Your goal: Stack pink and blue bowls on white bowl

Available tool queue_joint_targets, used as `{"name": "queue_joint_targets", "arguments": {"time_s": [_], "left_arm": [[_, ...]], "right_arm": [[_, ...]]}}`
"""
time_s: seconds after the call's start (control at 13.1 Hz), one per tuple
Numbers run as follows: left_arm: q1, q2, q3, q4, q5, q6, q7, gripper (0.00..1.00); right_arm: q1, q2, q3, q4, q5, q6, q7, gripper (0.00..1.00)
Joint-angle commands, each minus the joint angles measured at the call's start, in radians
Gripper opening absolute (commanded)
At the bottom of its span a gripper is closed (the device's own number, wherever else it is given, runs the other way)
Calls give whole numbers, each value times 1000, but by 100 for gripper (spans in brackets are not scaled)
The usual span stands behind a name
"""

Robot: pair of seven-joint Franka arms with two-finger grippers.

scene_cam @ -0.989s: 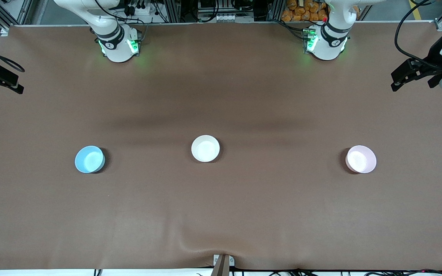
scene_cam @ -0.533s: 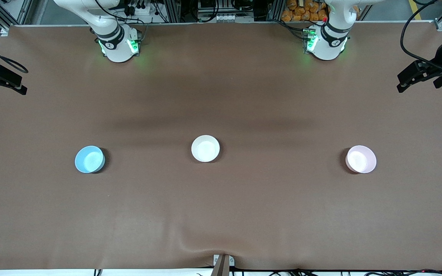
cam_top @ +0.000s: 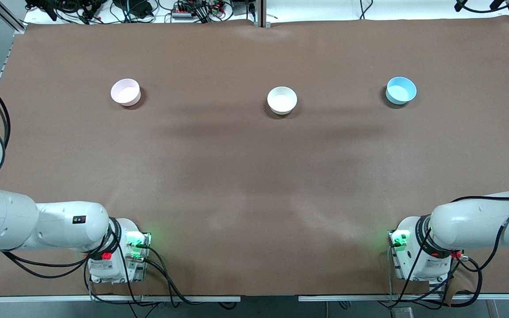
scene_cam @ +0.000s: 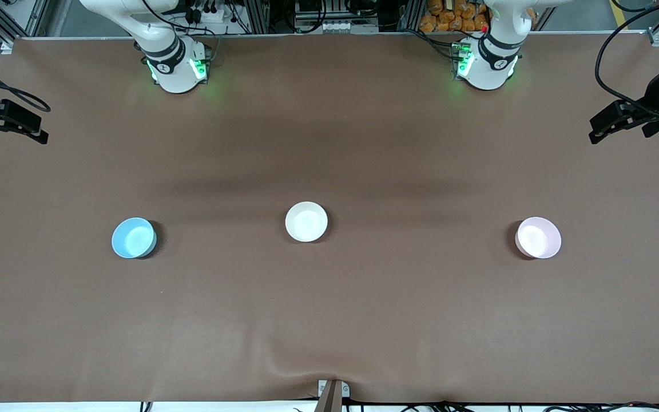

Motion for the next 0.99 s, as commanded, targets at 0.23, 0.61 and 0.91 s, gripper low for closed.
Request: {"name": "queue_joint_targets", "arguments": {"time_s": [0.23,0.61,0.91], "left_arm": [[5,6,-4,5,-5,-20,22,100],[5,6,-5,-1,-5,-20,23,100],[7,5,-4,-7,-7,-27,25,100]], "right_arm": [[8,2,-7,10,2,-5,7,100],[8,2,-7,10,2,-5,7,100],[10,3,-7,10,2,-5,7,100]]}}
